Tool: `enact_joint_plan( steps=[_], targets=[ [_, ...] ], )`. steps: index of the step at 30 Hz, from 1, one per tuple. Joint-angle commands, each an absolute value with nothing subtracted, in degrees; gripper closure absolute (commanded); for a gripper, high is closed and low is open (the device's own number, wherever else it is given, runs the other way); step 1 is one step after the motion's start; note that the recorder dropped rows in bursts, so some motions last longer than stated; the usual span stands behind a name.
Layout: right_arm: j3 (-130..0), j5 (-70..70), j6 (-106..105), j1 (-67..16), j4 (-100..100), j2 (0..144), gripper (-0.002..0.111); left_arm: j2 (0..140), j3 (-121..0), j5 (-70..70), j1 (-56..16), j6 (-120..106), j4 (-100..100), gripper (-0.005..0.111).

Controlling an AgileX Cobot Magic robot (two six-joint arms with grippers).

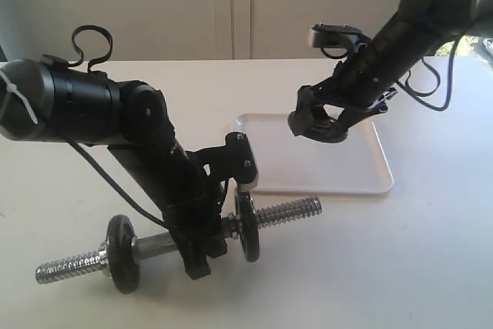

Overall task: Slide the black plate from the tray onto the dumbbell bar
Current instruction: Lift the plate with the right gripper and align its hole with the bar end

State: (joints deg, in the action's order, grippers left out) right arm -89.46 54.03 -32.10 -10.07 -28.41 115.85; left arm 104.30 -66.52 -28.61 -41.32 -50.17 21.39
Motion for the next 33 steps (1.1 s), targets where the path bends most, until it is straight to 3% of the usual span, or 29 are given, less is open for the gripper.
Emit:
enact_joint_plan(
  steps=[1, 6, 23, 33],
  targets=[
    [-89.9, 62.2, -35.7, -5.5, -39.0, 114.1, 0.108, 101.4, -67.5, -24.7, -41.3, -46.9, 26.1, 0.107],
    [-88.0, 70.0, -39.5, -1.4, -50.3, 114.1, 0.108, 101.4, -67.5, -23.1, -41.3, -44.7, 26.1, 0.107],
    [-68.1, 70.0, -52.8, 3.5, -70.5, 114.1, 0.108, 101.4, -67.5, -18.6, -41.3, -39.7, 26.5, 0.107],
    [-62.9, 70.0, -55.3, 6.3, -76.5, 113.2, 0.108, 101.4, -67.5, -17.8, -41.3, -39.0, 26.5, 0.107]
  ],
)
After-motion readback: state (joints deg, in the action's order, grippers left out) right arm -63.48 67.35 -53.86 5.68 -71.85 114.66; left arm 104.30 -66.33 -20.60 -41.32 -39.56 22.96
